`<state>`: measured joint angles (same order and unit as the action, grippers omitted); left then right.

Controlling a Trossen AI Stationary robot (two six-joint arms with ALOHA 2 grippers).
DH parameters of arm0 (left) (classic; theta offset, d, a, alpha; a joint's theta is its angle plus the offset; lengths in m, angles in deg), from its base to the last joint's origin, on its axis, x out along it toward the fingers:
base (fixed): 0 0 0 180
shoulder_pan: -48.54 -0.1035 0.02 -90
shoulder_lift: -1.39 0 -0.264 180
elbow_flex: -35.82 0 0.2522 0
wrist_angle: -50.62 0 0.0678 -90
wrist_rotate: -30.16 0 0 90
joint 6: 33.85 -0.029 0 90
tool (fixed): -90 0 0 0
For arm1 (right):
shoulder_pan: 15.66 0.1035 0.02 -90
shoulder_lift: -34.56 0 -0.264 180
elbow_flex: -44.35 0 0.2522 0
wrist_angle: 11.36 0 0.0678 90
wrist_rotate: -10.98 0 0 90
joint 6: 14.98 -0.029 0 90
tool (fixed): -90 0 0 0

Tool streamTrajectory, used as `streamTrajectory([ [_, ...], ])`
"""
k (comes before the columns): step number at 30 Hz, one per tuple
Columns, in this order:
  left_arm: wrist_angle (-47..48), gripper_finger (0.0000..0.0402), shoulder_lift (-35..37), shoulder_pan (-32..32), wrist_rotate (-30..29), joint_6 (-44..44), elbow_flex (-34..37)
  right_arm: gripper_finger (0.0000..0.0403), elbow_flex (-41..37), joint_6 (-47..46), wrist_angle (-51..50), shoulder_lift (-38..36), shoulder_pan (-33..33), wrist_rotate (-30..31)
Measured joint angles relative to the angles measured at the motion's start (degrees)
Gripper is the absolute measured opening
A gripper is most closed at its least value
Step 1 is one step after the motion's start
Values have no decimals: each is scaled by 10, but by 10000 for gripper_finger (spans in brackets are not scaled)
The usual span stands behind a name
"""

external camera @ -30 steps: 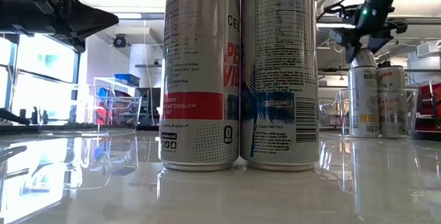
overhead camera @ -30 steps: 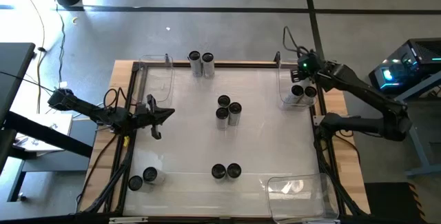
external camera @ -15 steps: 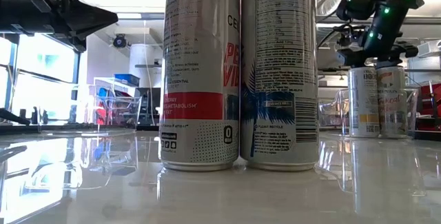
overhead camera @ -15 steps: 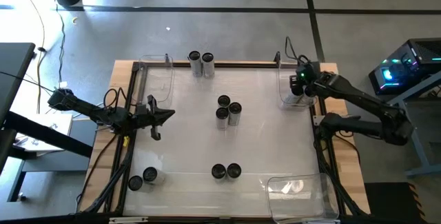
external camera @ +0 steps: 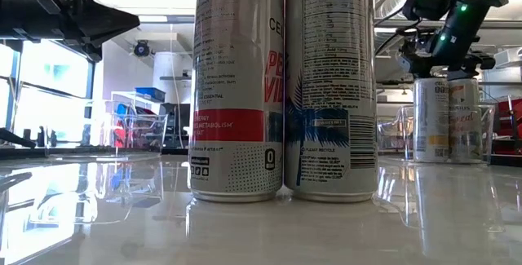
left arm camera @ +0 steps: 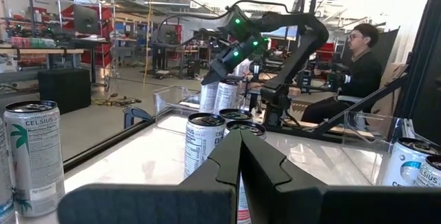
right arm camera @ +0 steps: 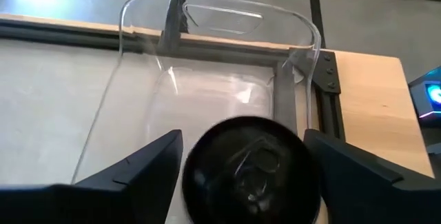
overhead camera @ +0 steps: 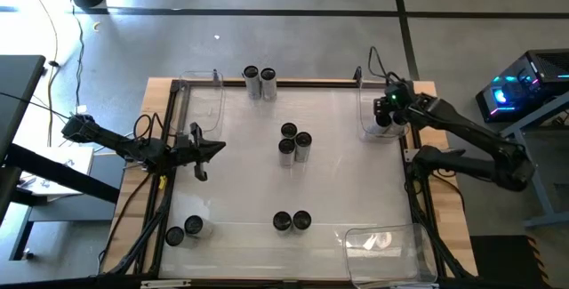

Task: Sort soda cans
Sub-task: Put the yellow soda can into the top right transparent bin

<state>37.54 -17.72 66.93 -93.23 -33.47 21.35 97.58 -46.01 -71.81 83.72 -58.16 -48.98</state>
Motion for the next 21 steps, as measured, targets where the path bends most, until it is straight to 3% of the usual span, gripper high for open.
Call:
streamTrajectory([
  [16, 0, 0, 0, 0, 0, 0, 0, 302, -2, 0, -23, -86, 0, 9],
  [21, 0, 0, 0, 0, -1, 0, 0, 303, 2, -12, -19, -92, 1, -33],
])
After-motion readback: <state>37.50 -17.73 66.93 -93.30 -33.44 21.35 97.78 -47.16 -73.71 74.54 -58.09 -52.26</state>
